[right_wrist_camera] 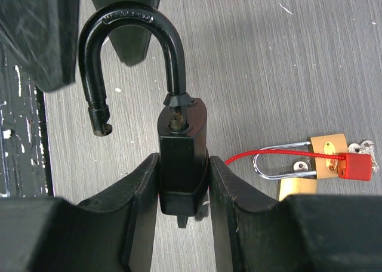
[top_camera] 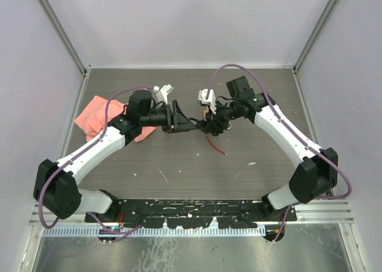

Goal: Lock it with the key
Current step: Adjust the lock.

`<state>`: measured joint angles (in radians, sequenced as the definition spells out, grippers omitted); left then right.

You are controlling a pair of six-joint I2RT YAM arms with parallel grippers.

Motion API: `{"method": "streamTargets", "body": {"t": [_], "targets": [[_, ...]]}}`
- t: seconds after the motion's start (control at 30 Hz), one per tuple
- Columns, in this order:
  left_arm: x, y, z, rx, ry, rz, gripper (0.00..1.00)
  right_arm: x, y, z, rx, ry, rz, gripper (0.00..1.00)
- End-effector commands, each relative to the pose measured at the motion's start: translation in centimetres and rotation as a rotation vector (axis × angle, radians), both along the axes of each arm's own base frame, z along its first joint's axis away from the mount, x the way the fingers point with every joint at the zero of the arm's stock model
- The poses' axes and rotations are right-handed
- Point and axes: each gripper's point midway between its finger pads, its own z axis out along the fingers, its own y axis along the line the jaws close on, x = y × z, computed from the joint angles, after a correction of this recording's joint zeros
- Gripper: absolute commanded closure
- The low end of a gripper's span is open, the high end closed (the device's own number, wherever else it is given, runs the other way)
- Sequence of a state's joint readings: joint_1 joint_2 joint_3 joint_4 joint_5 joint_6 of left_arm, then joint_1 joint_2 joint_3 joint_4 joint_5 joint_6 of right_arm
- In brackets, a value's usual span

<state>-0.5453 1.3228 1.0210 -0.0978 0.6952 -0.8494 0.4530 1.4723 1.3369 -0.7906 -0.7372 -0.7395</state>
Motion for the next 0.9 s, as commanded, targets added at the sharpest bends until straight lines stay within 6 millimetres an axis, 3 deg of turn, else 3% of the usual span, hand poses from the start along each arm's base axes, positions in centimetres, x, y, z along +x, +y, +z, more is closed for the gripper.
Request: {"method": "streamTargets", "body": {"t": [0.0, 0.23, 0.43, 0.63, 0.87], "targets": [[0.3, -1.1, 2.3, -0.052, -0.062, -0.027, 0.48, -0.1, 1.2, 3.7, 0.096, -0.124, 0.046, 0.99], [0.8, -0.9, 1.0, 0.001, -0.128, -0.03, 0.61, -2.2, 1.2, 3.6, 0.115, -0.123, 0.158, 0.99], [-0.5, -0.2, 1.0, -0.001, -0.429, -0.156, 0.95, -4.5, 1.7, 3.7, 0.165, -0.023, 0.283, 0.99], [-2.1, 1.4, 1.8, -0.008, -0.803, -0.183, 0.98, -6.4, 2.3, 3.9, 0.231, 0.09, 0.381, 0.99], [-3.6, 2.4, 2.5, 0.007, -0.993, -0.175, 1.0, -7.4, 2.7, 3.9, 0.257, 0.135, 0.425, 0.99]]}}
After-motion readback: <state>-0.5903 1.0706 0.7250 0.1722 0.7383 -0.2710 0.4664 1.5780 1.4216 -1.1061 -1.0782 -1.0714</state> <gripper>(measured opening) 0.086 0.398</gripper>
